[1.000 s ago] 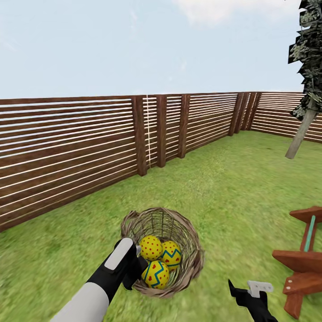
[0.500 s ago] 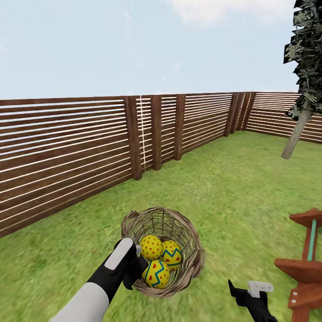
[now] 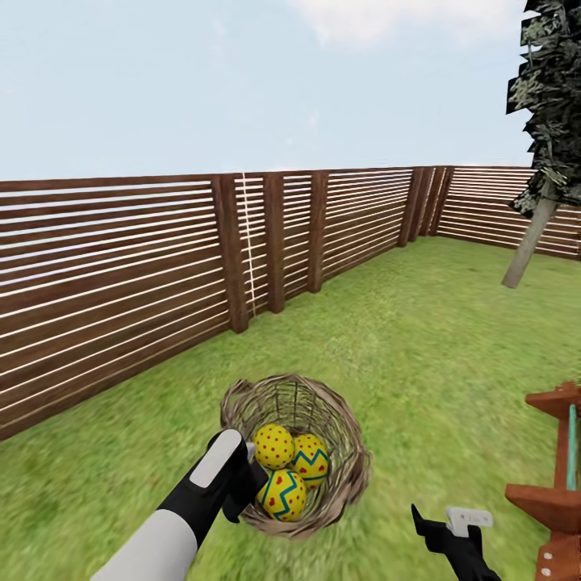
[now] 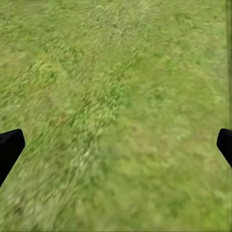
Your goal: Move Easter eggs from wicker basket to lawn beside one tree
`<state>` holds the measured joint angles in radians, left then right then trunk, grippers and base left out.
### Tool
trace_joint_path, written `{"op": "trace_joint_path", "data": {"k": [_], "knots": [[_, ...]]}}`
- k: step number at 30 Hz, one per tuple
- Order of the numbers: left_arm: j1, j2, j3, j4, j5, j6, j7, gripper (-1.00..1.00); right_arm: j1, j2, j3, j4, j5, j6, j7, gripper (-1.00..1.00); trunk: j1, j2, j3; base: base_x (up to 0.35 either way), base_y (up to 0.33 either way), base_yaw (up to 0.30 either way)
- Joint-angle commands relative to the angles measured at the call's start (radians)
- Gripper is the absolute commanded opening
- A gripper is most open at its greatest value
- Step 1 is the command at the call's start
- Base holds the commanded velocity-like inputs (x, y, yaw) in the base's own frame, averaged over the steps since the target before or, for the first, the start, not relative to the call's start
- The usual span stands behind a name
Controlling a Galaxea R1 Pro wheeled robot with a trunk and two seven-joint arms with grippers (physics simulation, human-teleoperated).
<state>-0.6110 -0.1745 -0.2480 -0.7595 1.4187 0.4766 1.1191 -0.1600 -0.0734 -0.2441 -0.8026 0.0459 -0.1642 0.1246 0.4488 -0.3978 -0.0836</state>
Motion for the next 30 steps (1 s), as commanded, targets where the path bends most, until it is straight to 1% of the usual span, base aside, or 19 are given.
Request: {"op": "trace_joint_path", "data": {"k": [1,17,22,30], "knots": [[-0.001,0.0,0.0,-0.001,0.003,0.005,0.005,-1.0,-0.001,0.001,-0.004,0.0,0.005,-0.003,0.007,1.0,0.001,-0.002,-0.002,0.332,0.079,-0.103],[-0.001,0.0,0.0,-0.001,0.003,0.005,0.005,-1.0,-0.001,0.001,-0.004,0.0,0.003,-0.003,0.009,1.0,0.001,-0.002,-0.002,0.332,0.085,-0.012],[-0.001,0.0,0.0,-0.001,0.003,0.004,0.005,-1.0,-0.001,0.001,-0.004,0.0,0.003,-0.003,0.009,1.0,0.001,-0.002,-0.002,0.332,0.094,-0.162],[-0.001,0.0,0.0,-0.001,0.003,0.005,0.005,-1.0,-0.001,0.001,-0.004,0.0,0.003,-0.002,0.009,1.0,0.001,-0.002,-0.002,0.332,0.096,-0.242]]}}
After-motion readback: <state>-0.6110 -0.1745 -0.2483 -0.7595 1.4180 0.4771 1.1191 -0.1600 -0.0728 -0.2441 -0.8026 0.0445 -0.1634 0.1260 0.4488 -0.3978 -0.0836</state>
